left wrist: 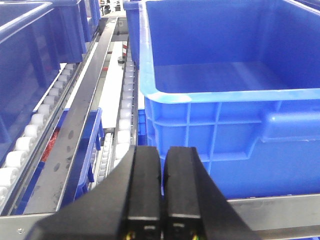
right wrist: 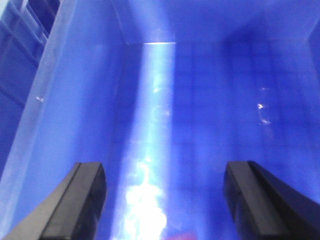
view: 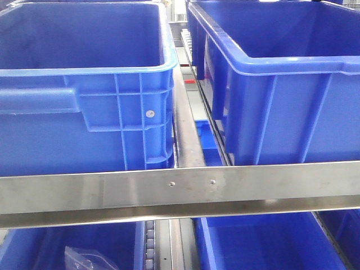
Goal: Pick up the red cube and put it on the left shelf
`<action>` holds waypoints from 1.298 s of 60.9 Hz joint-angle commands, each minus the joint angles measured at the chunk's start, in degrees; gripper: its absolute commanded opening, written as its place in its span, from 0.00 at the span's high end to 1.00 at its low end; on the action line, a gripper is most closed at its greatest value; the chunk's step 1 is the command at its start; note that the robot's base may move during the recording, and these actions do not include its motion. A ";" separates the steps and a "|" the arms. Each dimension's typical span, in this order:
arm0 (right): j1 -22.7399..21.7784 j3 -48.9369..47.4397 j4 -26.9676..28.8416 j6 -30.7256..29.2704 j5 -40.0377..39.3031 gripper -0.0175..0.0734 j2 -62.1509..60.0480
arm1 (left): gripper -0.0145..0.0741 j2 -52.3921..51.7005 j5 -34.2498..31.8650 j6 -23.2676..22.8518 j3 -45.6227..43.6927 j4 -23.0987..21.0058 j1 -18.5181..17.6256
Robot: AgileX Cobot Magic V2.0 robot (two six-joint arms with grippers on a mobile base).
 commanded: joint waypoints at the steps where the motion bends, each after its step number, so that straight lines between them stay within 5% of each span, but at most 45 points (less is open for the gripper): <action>1: -0.42 -2.10 -0.38 -0.26 -4.35 0.32 -4.19 | 0.72 -0.86 -4.94 -0.12 1.41 -0.07 0.07; 10: -0.42 1.90 -0.38 -0.26 -4.35 0.77 -10.01 | 0.72 -0.86 -4.94 -0.12 1.41 -0.07 0.07; 26: -0.34 12.17 -0.38 -0.26 -6.42 0.75 -20.51 | 0.72 -0.86 -4.94 -0.12 1.41 -0.07 0.07; 79: -0.67 15.70 -3.70 -0.26 -7.25 0.75 -24.54 | 0.72 -0.86 -4.94 -0.12 1.41 -0.07 0.07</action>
